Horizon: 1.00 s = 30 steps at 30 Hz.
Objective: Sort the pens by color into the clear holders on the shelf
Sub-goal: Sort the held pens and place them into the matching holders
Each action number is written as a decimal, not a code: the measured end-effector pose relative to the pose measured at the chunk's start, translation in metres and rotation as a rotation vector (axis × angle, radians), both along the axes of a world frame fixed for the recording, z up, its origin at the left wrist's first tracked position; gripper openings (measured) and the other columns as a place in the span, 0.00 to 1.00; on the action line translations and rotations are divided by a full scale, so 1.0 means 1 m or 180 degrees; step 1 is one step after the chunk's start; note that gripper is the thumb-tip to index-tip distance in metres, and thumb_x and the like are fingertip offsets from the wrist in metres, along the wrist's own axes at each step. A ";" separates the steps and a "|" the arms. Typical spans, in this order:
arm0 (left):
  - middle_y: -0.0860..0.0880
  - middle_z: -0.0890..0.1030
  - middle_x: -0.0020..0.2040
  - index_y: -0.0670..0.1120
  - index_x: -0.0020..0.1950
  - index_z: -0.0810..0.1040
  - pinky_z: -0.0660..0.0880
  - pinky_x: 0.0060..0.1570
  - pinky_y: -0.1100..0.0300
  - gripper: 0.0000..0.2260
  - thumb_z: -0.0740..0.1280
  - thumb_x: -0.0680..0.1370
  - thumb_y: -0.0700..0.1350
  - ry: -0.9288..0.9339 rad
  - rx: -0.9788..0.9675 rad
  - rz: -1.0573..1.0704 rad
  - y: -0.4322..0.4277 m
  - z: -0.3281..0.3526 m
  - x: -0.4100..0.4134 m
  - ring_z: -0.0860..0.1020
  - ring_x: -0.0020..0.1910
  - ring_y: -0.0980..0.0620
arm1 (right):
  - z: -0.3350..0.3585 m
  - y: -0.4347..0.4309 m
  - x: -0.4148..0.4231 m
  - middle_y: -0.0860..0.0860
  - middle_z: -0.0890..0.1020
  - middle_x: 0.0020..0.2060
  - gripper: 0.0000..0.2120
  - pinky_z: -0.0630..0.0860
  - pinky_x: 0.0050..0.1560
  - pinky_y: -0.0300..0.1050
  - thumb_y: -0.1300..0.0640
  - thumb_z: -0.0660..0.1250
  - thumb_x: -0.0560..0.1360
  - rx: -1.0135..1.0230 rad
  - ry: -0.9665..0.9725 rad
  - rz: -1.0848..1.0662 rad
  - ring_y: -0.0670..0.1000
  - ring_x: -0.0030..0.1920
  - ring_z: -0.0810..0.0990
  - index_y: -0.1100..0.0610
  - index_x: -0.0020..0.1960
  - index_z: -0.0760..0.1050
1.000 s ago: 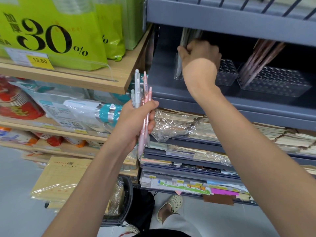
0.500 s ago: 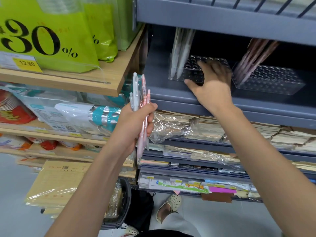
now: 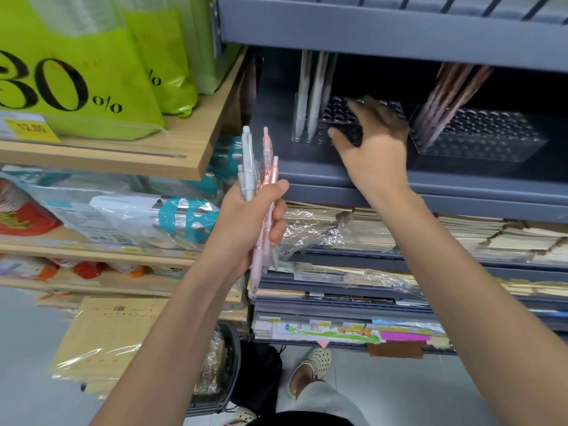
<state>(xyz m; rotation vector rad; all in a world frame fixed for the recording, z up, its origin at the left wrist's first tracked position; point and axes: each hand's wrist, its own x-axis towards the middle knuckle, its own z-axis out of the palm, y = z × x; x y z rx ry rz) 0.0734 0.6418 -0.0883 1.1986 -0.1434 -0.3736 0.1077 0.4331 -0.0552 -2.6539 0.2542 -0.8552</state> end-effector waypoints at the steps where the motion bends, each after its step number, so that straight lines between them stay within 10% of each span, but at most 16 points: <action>1: 0.50 0.72 0.28 0.46 0.43 0.69 0.65 0.21 0.63 0.09 0.68 0.77 0.44 -0.0049 -0.0042 -0.0042 0.001 0.001 0.000 0.67 0.21 0.52 | 0.002 0.004 -0.006 0.51 0.77 0.64 0.18 0.64 0.69 0.44 0.49 0.66 0.77 0.0212 -0.0395 0.0202 0.52 0.66 0.72 0.55 0.63 0.78; 5: 0.49 0.71 0.28 0.44 0.46 0.67 0.64 0.21 0.62 0.08 0.67 0.75 0.42 -0.0201 -0.0057 -0.0220 0.001 0.003 0.001 0.66 0.20 0.51 | 0.012 0.027 -0.026 0.45 0.85 0.39 0.07 0.76 0.47 0.40 0.52 0.69 0.75 0.1413 -0.0276 0.1252 0.45 0.42 0.81 0.54 0.44 0.85; 14: 0.48 0.72 0.29 0.43 0.50 0.70 0.65 0.21 0.63 0.08 0.67 0.75 0.40 -0.0137 -0.0047 -0.0701 -0.008 0.007 -0.003 0.66 0.20 0.52 | 0.023 0.026 -0.032 0.51 0.84 0.40 0.04 0.71 0.38 0.37 0.56 0.72 0.74 0.2991 0.0929 0.2020 0.46 0.38 0.78 0.57 0.47 0.83; 19: 0.47 0.73 0.29 0.41 0.55 0.76 0.64 0.20 0.64 0.09 0.66 0.76 0.40 -0.0123 -0.0006 -0.0721 -0.023 0.008 -0.007 0.66 0.19 0.52 | 0.025 0.006 -0.051 0.58 0.84 0.40 0.02 0.71 0.33 0.42 0.62 0.63 0.80 0.4367 -0.0377 0.1682 0.51 0.33 0.77 0.59 0.47 0.72; 30: 0.49 0.69 0.28 0.47 0.40 0.69 0.61 0.20 0.64 0.12 0.67 0.81 0.44 0.0291 -0.0106 -0.0102 -0.078 0.016 -0.025 0.64 0.20 0.53 | 0.026 -0.108 -0.096 0.50 0.82 0.38 0.09 0.80 0.45 0.49 0.64 0.64 0.78 0.3582 -0.1923 0.0590 0.55 0.37 0.83 0.58 0.56 0.67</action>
